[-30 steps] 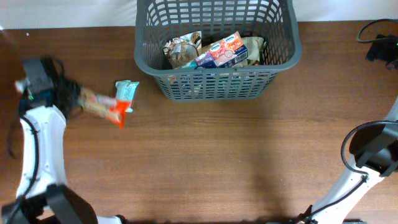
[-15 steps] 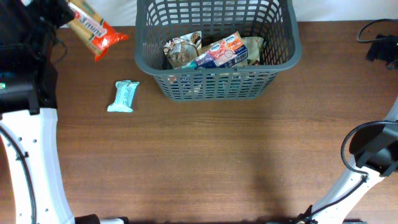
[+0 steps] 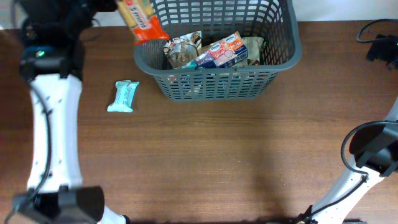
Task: Pack container
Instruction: 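Carry the spaghetti pack over the basket and lower it upright in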
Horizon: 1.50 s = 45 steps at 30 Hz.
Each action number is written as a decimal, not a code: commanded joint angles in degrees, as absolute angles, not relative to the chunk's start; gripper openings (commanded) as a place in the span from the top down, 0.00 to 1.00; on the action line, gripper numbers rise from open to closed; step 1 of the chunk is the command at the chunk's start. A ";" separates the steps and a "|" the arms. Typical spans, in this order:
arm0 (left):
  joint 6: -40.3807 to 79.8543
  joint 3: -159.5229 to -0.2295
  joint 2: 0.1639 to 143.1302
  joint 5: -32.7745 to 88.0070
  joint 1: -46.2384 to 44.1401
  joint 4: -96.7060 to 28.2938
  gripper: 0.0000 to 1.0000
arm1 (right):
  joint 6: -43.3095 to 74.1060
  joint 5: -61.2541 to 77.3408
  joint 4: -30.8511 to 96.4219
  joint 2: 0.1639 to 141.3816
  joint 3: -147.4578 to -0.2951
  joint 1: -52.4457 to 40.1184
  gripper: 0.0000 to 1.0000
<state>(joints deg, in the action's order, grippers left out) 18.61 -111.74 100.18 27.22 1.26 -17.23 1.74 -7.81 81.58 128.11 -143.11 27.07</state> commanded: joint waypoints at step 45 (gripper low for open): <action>11.84 -113.84 110.89 28.25 -10.39 -28.36 0.98 | 2.44 -7.70 81.43 127.90 -143.02 27.03 0.01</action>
